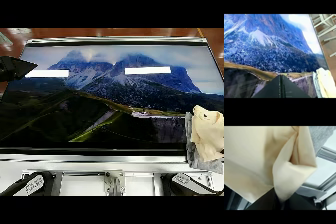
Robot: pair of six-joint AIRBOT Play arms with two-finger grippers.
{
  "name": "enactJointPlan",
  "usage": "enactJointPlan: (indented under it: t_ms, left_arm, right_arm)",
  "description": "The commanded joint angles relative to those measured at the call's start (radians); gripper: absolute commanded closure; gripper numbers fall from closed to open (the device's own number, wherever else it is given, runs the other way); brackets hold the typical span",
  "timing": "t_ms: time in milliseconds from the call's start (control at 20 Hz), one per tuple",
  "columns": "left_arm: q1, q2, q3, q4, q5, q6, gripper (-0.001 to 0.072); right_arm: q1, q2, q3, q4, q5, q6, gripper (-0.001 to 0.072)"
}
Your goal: Fold the shirts.
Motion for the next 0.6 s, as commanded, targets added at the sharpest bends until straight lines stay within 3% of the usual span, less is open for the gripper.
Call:
enactJointPlan:
  t_ms: [0, 50, 200, 300, 350, 450, 550]
  left_arm:
    - [0.0, 0.0, 0.0, 0.0, 0.0, 0.0, 0.0673]
    - [0.0, 0.0, 0.0, 0.0, 0.0, 0.001, 0.0673]
    - [-0.005, -0.014, 0.0, 0.017, 0.001, 0.0, 0.0674]
    - [-0.046, -0.025, 0.001, 0.105, 0.027, 0.0, 0.0675]
    - [-0.093, -0.031, 0.005, 0.214, 0.05, -0.021, 0.0676]
    - [-0.232, -0.06, 0.034, 0.579, 0.063, -0.165, 0.0676]
    - [-0.392, -0.13, 0.096, 0.941, -0.021, -0.292, 0.0675]
  right_arm:
    - [-0.001, 0.015, -0.068, -0.044, -0.038, 0.01, 0.0259]
    - [0.0, 0.016, -0.068, -0.05, -0.042, -0.018, 0.0077]
    - [0.0, 0.016, 0.01, -0.114, -0.02, -0.072, 0.007]
    - [0.0, 0.016, 0.172, -0.04, -0.037, -0.15, 0.007]
    - [0.0, 0.016, 0.283, 0.042, -0.086, -0.184, 0.007]
    - [0.033, 0.019, 0.483, 0.231, -0.223, -0.193, 0.007]
    - [0.157, 0.048, 0.572, 0.323, -0.351, -0.221, 0.0065]
